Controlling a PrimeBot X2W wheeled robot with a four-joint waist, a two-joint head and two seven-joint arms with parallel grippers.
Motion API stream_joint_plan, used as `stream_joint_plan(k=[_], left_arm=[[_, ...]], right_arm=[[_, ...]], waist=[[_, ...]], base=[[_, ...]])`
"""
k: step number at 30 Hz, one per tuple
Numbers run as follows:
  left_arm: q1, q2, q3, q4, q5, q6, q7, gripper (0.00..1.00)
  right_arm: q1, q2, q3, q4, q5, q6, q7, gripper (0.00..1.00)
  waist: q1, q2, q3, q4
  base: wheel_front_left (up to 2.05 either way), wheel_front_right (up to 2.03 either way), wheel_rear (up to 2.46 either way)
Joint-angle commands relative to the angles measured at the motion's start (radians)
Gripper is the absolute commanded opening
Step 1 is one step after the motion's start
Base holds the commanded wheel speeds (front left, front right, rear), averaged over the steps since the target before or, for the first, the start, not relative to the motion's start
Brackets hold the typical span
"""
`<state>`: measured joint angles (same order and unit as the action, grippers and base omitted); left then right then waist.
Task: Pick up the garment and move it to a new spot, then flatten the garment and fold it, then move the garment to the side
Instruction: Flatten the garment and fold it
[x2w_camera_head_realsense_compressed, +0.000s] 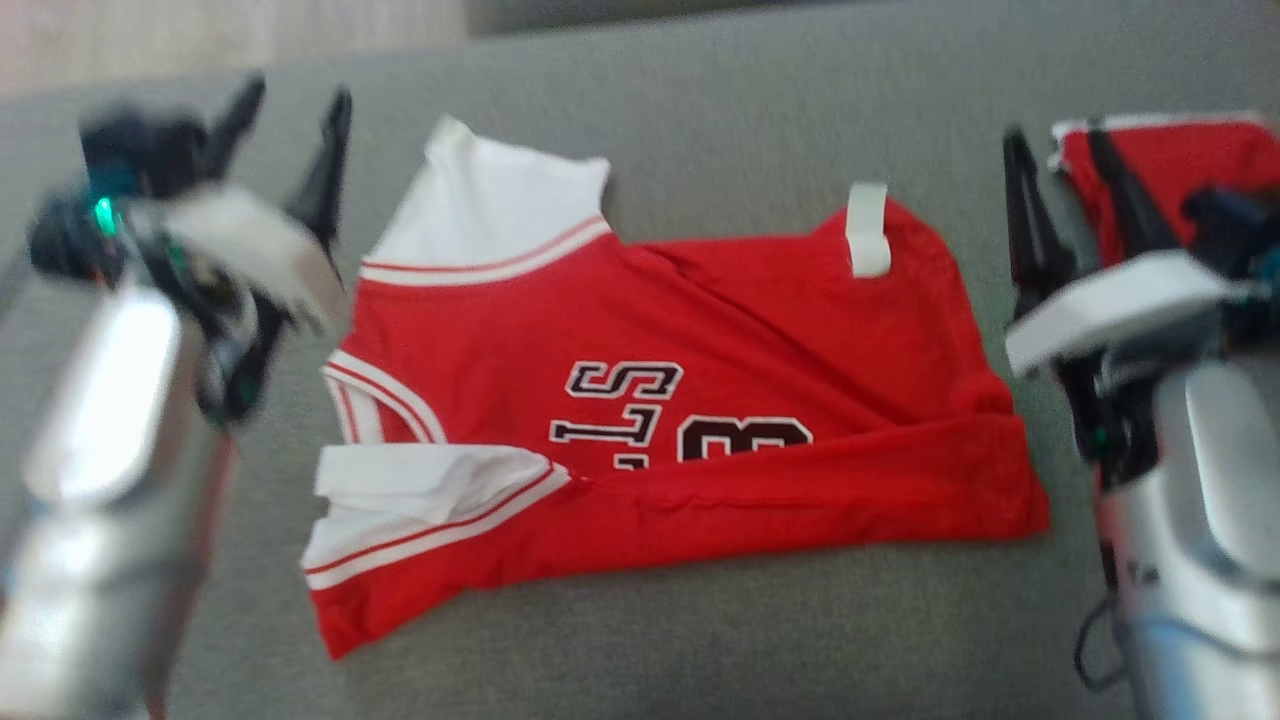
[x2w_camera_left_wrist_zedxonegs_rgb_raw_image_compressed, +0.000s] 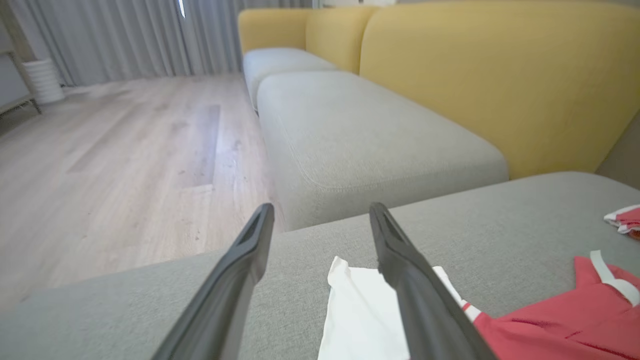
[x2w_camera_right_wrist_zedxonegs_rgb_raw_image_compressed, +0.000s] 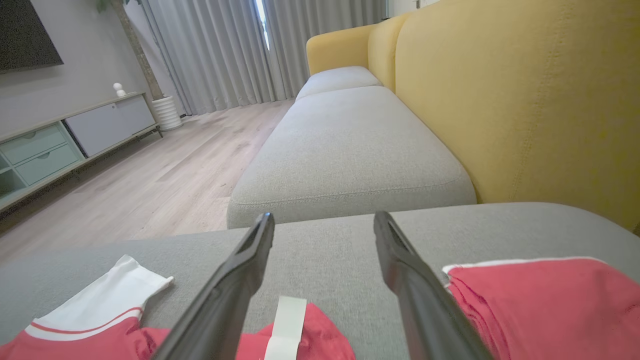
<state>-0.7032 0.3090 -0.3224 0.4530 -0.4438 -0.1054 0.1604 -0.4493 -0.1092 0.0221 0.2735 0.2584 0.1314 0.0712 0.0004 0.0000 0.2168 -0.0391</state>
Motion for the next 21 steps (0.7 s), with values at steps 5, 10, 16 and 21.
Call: stream_joint_plan(k=[5, 10, 16, 21], left_arm=[[-0.239, 0.084, -0.046, 0.145, -0.056, -0.024, 0.157, 1.00], [-0.350, 0.130, -0.172, 0.234, -0.124, -0.025, 0.262, 1.00], [-0.425, 0.168, -0.261, 0.313, -0.196, -0.025, 0.311, 1.00], [-0.451, 0.176, -0.315, 0.364, -0.238, -0.025, 0.325, 1.00]], right_arm=[[-0.143, -0.015, 0.073, -0.022, 0.020, -0.001, -0.024, 1.00], [-0.205, -0.018, 0.111, -0.011, 0.033, -0.001, -0.043, 1.00], [-0.231, -0.022, 0.127, 0.002, 0.043, -0.001, -0.057, 1.00], [-0.233, -0.025, 0.125, 0.012, 0.047, -0.001, -0.066, 1.00]], waist=[[-0.0004, 0.0000, 0.163, -0.094], [-0.0004, 0.0000, 0.220, -0.134], [-0.0004, 0.0000, 0.256, -0.161], [-0.0004, 0.0000, 0.267, -0.171]], base=[[0.00, 0.00, 0.00], [0.00, 0.00, 0.00], [0.00, 0.00, 0.00], [0.00, 0.00, 0.00]])
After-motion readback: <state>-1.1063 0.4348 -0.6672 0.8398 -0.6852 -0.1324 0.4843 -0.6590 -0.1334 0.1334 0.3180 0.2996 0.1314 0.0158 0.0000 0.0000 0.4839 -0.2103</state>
